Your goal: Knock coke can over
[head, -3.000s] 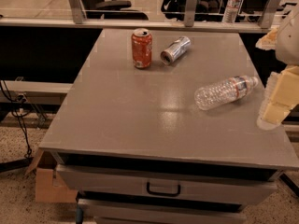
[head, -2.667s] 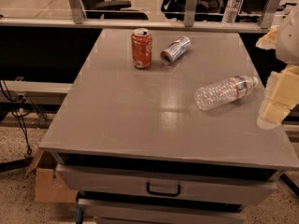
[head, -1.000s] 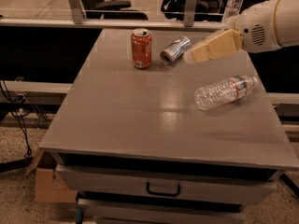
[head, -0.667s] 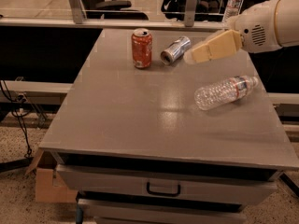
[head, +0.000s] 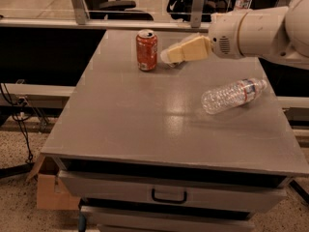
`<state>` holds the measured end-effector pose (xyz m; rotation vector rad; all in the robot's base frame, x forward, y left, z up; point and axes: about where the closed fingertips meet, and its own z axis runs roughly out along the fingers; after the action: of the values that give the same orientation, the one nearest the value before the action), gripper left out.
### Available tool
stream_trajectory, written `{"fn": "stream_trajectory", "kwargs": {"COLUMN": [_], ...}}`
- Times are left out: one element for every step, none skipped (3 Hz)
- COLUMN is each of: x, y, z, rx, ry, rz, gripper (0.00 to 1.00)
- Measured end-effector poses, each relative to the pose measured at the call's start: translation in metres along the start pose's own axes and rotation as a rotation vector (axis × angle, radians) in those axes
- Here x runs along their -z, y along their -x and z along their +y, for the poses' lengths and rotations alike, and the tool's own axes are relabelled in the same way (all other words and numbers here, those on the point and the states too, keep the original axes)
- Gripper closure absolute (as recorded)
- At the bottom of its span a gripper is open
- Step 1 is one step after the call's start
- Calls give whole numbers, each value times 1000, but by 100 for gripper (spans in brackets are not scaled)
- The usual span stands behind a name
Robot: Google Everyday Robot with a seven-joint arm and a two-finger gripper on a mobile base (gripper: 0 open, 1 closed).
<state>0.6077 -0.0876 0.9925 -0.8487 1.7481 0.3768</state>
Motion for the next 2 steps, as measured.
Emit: {"fn": "stream_trajectory", "kwargs": {"x": [-40, -82], "y": [6, 10], "z": [3, 11], "rx": [-15, -46], "ry": [-24, -9], "rz": [-102, -199], "gripper": [0, 0]}}
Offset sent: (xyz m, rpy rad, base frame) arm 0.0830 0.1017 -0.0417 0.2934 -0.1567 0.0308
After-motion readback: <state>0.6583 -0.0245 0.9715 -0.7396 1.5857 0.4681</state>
